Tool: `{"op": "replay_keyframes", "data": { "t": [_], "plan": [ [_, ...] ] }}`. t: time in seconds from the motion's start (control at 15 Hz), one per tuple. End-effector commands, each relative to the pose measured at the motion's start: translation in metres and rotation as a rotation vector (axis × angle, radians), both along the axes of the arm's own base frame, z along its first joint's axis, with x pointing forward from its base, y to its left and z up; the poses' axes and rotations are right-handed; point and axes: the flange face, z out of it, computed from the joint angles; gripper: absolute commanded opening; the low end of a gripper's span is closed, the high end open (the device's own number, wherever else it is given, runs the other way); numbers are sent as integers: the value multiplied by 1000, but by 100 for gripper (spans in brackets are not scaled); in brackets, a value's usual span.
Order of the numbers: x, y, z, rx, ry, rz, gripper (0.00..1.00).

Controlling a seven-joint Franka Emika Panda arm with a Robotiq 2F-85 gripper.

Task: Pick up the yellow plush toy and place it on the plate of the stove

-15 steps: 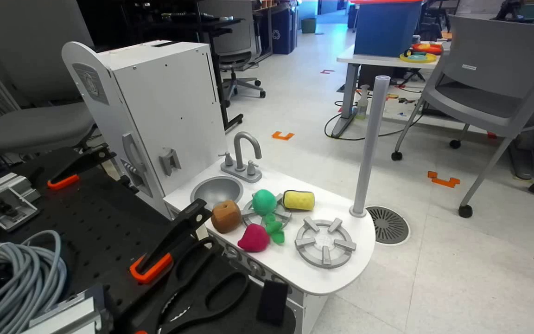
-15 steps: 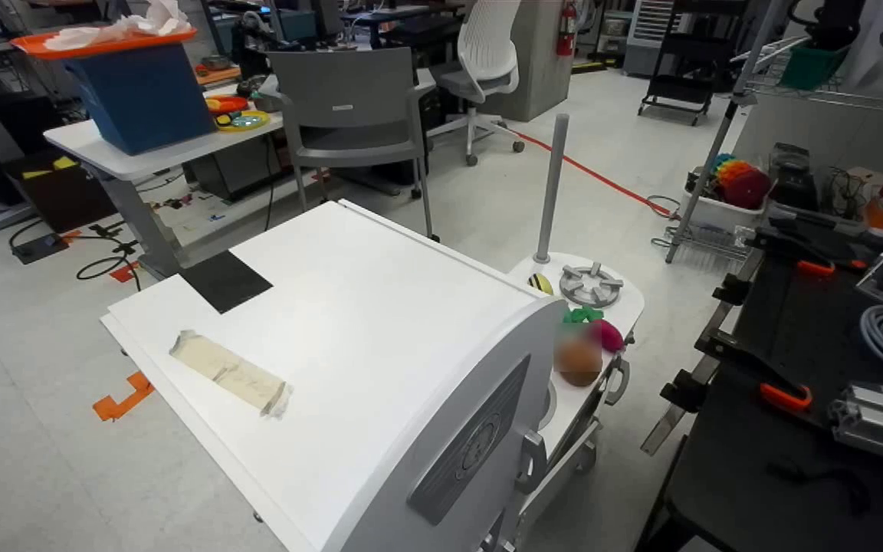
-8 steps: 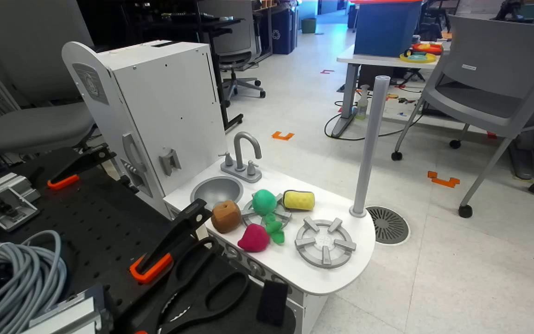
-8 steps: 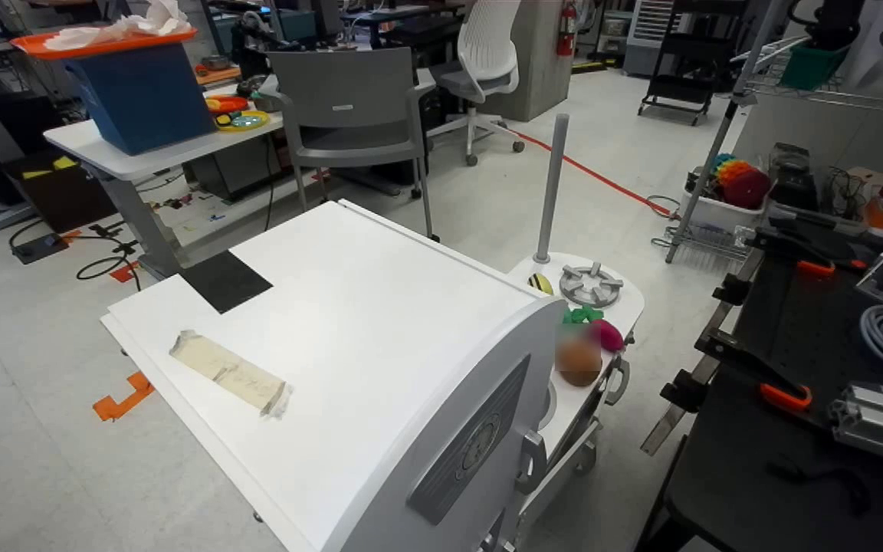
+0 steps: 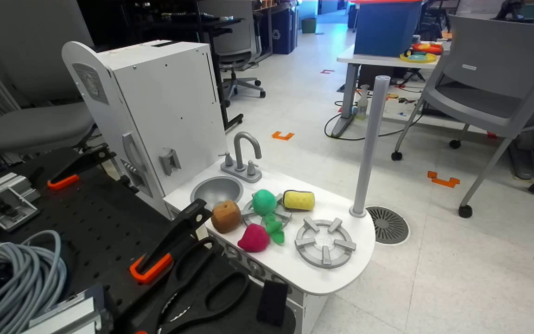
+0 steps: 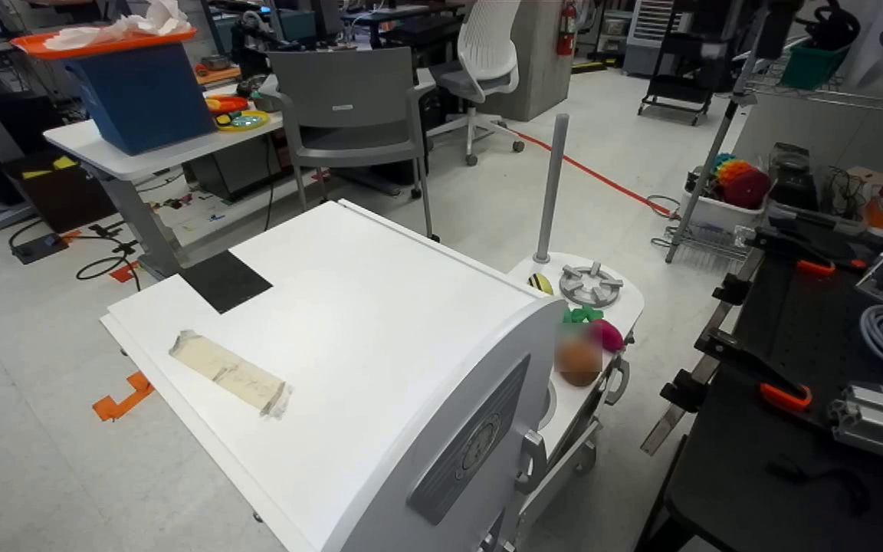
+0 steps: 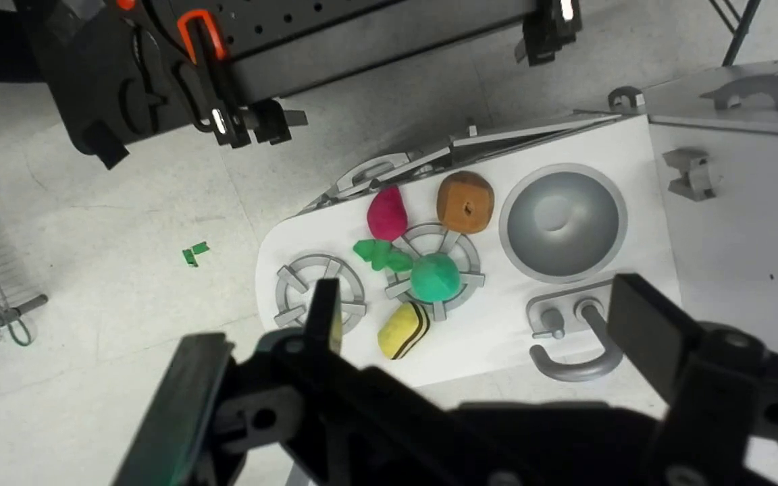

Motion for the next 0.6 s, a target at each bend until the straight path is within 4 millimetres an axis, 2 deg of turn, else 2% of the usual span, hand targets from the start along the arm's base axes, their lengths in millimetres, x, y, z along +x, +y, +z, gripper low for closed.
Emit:
{"op": "replay_keyframes", "data": {
  "t": [0.0,0.27,0.53],
  "plan": [
    [49,-23,-54,58,-23,-61,100],
    [84,-45,-122,92,-83,-134,100],
    [111,-57,-190,167,-164,-237,100]
  ]
}}
